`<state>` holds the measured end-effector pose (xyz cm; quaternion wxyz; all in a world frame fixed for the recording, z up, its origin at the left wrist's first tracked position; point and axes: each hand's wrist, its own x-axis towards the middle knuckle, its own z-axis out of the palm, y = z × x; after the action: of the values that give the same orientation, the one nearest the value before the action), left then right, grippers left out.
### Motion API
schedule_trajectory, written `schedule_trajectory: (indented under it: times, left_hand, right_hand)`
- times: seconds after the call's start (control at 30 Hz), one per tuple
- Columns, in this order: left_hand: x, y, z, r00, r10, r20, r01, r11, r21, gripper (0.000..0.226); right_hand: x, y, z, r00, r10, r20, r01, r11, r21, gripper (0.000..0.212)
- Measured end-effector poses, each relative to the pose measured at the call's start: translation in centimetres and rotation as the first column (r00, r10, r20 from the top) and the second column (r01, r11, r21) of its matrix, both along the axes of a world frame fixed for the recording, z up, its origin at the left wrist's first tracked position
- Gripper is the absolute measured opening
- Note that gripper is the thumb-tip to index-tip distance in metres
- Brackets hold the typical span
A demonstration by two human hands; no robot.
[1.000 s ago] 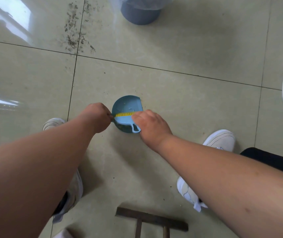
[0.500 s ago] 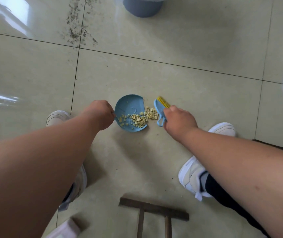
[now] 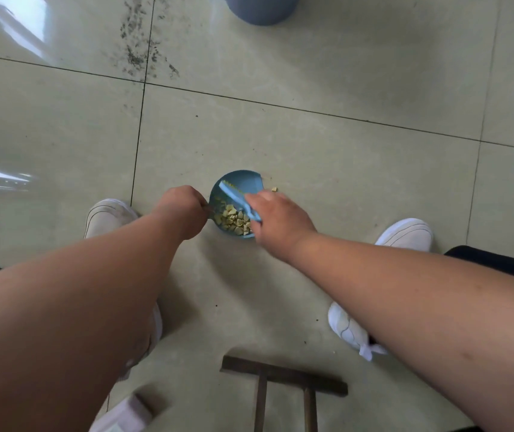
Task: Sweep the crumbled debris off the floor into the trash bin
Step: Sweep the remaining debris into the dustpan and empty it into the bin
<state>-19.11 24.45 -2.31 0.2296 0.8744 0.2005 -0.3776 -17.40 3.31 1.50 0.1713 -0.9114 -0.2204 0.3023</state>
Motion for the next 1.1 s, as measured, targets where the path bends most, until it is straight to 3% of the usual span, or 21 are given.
schedule_trajectory:
  times: [0.1, 0.2, 0.3, 0.37, 0.47, 0.6, 0.73, 0.8, 0.87, 0.97, 1.1]
  left_hand:
    - [-0.1, 1.0, 0.3, 1.000, -0.012, 0.019, 0.012, 1.000, 0.020, 0.022]
    - [-0.2, 1.8, 0.5, 1.000, -0.015, 0.002, 0.015, 0.999, 0.038, 0.025]
    - [-0.5, 1.8, 0.7, 0.999, -0.035, -0.003, 0.035, 0.998, 0.047, 0.030]
    - [-0.7, 1.7, 0.6, 0.999, -0.042, -0.004, 0.042, 0.998, 0.040, 0.030]
    - [-0.8, 1.6, 0.3, 0.999, -0.035, 0.002, 0.035, 0.999, 0.032, 0.029]
    - [-0.9, 1.4, 0.0, 1.000, 0.000, -0.006, 0.000, 0.999, 0.032, 0.037]
    - [-0.9, 1.4, 0.0, 1.000, -0.017, -0.008, 0.017, 0.999, 0.038, 0.025]
    - [-1.0, 1.6, 0.1, 1.000, -0.010, 0.008, 0.010, 1.000, 0.026, 0.026]
    - [-0.9, 2.0, 0.3, 0.999, 0.016, 0.030, -0.016, 1.000, 0.015, 0.026]
    - [-0.9, 3.1, 0.3, 0.999, 0.014, 0.045, -0.015, 1.000, 0.025, 0.027]
    - [-1.1, 4.3, 0.4, 0.999, -0.020, 0.032, 0.018, 0.999, 0.051, 0.029]
  right_hand:
    - [3.0, -2.0, -0.3, 0.984, -0.152, 0.093, 0.153, 0.988, 0.002, 0.033]
    - [5.1, -4.6, -0.9, 0.944, -0.292, 0.152, 0.311, 0.943, -0.120, 0.029]
    - [5.0, -6.2, -1.4, 0.950, -0.277, 0.144, 0.308, 0.905, -0.293, 0.030]
    - [3.9, -5.6, -1.7, 0.965, -0.239, 0.107, 0.261, 0.909, -0.325, 0.034]
    - [1.8, -2.8, -1.7, 0.978, -0.207, 0.028, 0.207, 0.939, -0.275, 0.035]
    - [-0.9, 1.3, -1.2, 0.993, -0.059, -0.099, 0.051, 0.995, -0.085, 0.035]
    - [-1.8, 2.8, -0.8, 0.995, 0.062, -0.081, -0.057, 0.997, 0.059, 0.024]
    - [-0.9, 2.4, -0.8, 0.995, -0.003, -0.099, 0.013, 0.995, 0.101, 0.022]
    - [0.5, 1.5, -0.9, 0.978, -0.181, -0.100, 0.192, 0.975, 0.112, 0.021]
    - [3.2, -0.6, -1.1, 0.881, -0.470, -0.045, 0.472, 0.877, 0.090, 0.024]
    - [5.1, -4.2, -1.6, 0.880, -0.471, 0.064, 0.476, 0.874, -0.102, 0.019]
